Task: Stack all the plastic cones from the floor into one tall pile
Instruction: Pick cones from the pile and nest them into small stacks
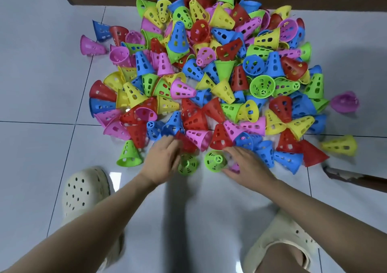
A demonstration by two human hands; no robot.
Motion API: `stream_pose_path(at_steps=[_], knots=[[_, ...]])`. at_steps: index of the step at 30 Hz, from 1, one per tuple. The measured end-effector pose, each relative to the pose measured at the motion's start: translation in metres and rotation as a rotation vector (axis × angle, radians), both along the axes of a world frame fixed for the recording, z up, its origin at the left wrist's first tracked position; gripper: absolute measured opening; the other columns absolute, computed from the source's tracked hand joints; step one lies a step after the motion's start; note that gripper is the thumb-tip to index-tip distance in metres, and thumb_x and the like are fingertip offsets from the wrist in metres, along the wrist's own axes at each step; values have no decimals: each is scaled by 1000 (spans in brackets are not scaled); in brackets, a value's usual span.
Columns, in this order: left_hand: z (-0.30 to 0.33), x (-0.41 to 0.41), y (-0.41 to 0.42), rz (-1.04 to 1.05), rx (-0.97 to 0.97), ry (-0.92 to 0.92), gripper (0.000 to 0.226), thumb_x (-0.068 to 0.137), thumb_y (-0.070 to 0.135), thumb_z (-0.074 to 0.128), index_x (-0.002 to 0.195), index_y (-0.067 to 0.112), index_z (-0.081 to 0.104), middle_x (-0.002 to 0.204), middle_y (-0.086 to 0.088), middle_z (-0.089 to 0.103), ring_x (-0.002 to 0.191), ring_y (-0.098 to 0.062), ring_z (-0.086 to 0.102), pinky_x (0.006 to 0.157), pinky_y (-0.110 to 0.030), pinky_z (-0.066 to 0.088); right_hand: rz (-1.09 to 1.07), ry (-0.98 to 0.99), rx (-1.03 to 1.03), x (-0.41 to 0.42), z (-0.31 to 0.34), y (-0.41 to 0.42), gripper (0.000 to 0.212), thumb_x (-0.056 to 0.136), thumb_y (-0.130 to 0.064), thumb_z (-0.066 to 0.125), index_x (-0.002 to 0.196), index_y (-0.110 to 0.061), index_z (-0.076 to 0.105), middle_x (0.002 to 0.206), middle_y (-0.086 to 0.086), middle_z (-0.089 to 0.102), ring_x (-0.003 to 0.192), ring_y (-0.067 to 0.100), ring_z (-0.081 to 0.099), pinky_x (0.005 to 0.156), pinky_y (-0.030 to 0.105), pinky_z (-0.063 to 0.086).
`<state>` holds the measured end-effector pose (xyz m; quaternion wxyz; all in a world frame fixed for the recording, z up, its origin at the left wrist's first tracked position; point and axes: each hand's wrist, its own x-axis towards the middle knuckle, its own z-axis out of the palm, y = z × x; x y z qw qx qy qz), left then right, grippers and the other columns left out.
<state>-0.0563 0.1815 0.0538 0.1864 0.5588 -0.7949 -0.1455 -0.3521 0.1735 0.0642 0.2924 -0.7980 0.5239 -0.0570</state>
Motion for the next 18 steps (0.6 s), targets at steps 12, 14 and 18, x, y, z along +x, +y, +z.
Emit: stream_pose_path(at_steps=[12,14,18], knots=[[24,-11,-65,-381,315,-823,53,86,63,57,122,24,61,119,1,63,119,-24,49,107,-39,31,-128,39,-171,33,14,-42,36,97,-35,58,120,-7,58,112,8,55,99,26,59,72,35,50],[35,-8,-71,-364,328,-777,66,82,73,42,128,29,60,120,0,59,120,-25,44,108,-41,29,-84,151,-197,43,19,-57,42,96,-45,55,118,-9,55,110,7,50,95,25,57,64,31,42],[70,1,-79,-330,270,-612,69,81,78,44,133,35,60,111,2,45,106,-20,38,96,-36,30,0,375,-128,63,22,-77,62,94,-65,42,124,-11,51,115,9,54,100,27,59,71,39,53]])
